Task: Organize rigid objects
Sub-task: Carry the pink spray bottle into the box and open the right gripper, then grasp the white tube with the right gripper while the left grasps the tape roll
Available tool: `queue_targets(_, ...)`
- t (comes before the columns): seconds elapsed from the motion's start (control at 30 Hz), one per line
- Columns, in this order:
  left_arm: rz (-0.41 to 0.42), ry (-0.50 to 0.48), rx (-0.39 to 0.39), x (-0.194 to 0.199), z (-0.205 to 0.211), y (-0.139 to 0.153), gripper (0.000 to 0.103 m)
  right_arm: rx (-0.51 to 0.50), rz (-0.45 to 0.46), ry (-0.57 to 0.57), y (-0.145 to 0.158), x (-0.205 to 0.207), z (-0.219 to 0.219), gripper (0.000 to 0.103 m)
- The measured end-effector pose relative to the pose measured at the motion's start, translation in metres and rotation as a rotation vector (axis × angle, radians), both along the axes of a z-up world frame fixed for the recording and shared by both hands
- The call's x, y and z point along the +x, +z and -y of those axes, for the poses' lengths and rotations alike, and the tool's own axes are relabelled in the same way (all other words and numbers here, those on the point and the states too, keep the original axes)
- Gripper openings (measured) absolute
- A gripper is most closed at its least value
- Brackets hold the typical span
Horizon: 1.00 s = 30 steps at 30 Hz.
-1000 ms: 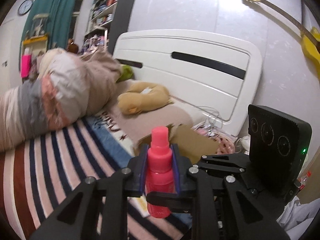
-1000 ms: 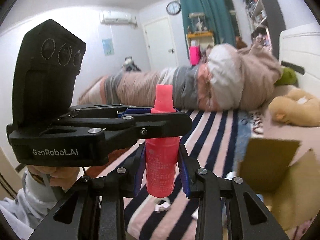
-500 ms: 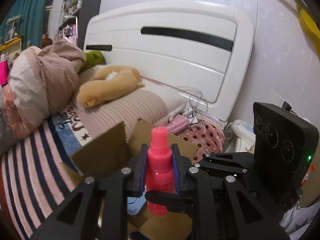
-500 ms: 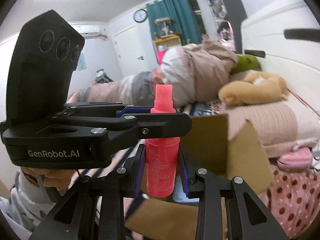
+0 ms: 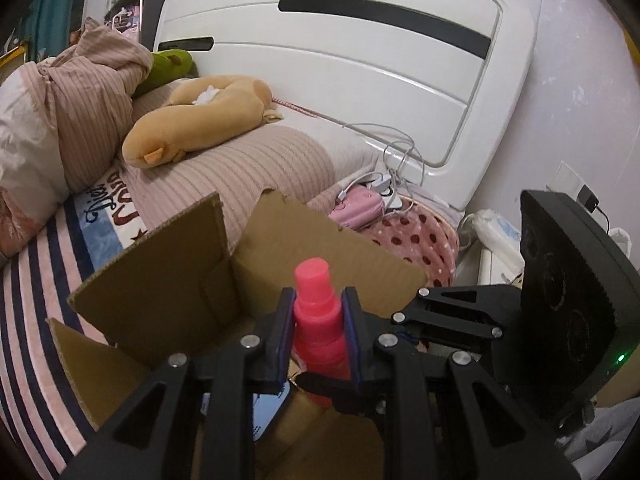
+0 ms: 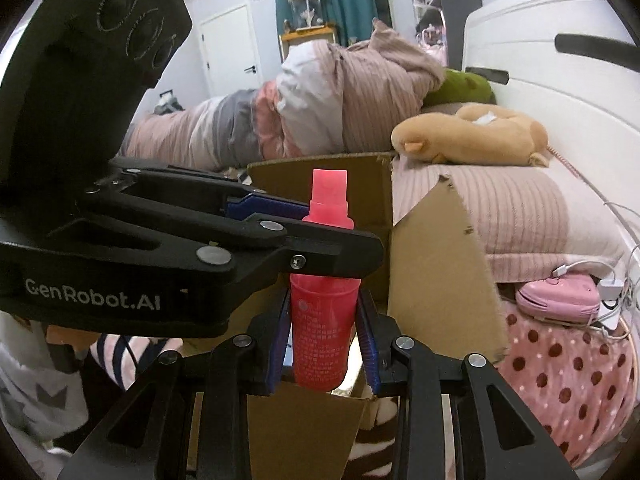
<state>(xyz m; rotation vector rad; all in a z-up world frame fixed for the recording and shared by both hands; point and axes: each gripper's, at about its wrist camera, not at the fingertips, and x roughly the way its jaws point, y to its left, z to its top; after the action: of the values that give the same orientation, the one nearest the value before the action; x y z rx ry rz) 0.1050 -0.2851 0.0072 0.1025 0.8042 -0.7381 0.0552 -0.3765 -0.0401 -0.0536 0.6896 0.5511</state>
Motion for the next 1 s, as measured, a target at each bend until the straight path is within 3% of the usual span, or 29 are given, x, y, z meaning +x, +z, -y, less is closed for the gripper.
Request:
queue_targets(0.13,0.002,0.009,0.016,0.000,-0.004,-0.002,0.038,-0.038,0.001,-0.013,-0.004,-0.001,-0.002,0.028)
queue_targets(0.4,0.030,0.071,-0.029,-0.009,-0.035,0.011,0.045,-0.034,0.006,-0.053,0.004,-0.001,-0.003,0.029)
queue_targets(0.47,0.043,0.088,-0.038,-0.013,-0.046,0.017,0.055,-0.036,0.007,-0.052,0.006,-0.004,-0.006,0.030)
queue_targets(0.6,0.081,0.135,-0.061,-0.028,-0.077,0.030,0.062,-0.040,0.039,-0.065,0.017,-0.013,-0.014,0.041)
queue_targets(0.67,0.104,0.166,-0.072,-0.037,-0.096,0.037,0.065,-0.023,0.056,-0.063,0.025,-0.018,-0.019,0.041)
queue_targets(0.83,0.151,0.257,-0.061,-0.058,-0.144,0.044,0.069,0.034,0.091,-0.001,0.045,-0.034,-0.046,0.042)
queue_targets(1.0,0.162,0.347,-0.050,-0.076,-0.200,0.033,0.070,0.089,0.073,0.138,0.053,-0.050,-0.092,0.042)
